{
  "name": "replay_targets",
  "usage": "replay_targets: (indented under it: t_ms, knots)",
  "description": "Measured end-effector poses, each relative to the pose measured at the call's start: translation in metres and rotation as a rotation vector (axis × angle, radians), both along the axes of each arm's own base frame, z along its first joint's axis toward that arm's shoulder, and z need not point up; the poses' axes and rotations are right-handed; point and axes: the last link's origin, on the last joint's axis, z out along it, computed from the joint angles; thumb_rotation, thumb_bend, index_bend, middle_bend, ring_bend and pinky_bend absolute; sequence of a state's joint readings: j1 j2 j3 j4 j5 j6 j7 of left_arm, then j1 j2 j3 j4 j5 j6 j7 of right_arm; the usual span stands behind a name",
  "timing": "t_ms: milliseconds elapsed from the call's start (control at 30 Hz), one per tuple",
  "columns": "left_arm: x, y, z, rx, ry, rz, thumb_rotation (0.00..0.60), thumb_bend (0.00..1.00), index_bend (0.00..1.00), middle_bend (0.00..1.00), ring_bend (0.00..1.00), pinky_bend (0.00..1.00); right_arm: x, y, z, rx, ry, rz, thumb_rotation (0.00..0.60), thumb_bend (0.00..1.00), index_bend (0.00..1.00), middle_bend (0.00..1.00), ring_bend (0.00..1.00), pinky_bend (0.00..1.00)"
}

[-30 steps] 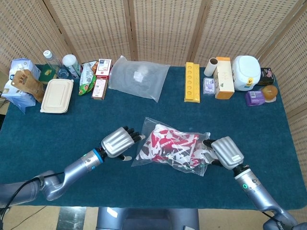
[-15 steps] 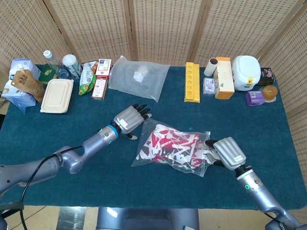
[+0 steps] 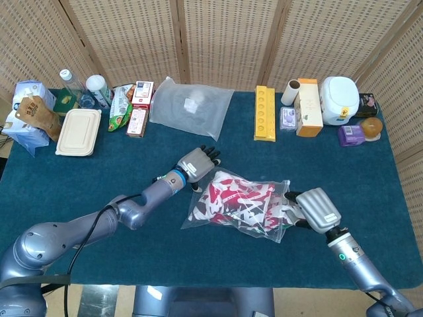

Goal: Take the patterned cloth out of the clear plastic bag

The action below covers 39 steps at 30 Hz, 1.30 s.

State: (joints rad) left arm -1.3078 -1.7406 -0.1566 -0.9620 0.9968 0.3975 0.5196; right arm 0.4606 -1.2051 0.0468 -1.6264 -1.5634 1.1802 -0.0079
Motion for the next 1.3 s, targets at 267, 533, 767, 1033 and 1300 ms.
replay_targets:
  t_ms: [267, 533, 767, 1033, 1300]
  knots:
    - [0.002, -0.005, -0.008, -0.007, 0.008, -0.016, 0.484, 0.26, 0.42, 0.04, 0.0, 0.13, -0.002, 0.0, 0.001, -0.001, -0.007, -0.003, 0.6, 0.65, 0.68, 0.7, 0.84, 0.84]
    - [-0.01, -0.007, -0.001, -0.002, 0.009, -0.016, 0.487, 0.36, 0.58, 0.04, 0.0, 0.13, 0.0, 0.001, 0.001, 0.0, -0.014, 0.003, 0.6, 0.65, 0.68, 0.7, 0.84, 0.84]
    - [-0.017, -0.013, -0.001, -0.023, -0.015, 0.006, 0.5, 0.46, 0.69, 0.07, 0.0, 0.13, 0.001, 0.002, 0.003, -0.007, -0.017, -0.001, 0.6, 0.65, 0.69, 0.7, 0.84, 0.85]
    - [-0.024, -0.016, 0.002, -0.023, -0.059, 0.024, 0.6, 0.5, 0.74, 0.13, 0.0, 0.15, 0.002, 0.003, 0.003, -0.01, -0.02, 0.002, 0.6, 0.65, 0.7, 0.71, 0.85, 0.85]
    - [-0.042, -0.017, 0.019, -0.021, -0.102, 0.064, 0.6, 0.5, 0.75, 0.13, 0.0, 0.15, 0.004, 0.005, 0.007, -0.033, -0.012, 0.013, 0.6, 0.65, 0.71, 0.72, 0.87, 0.85]
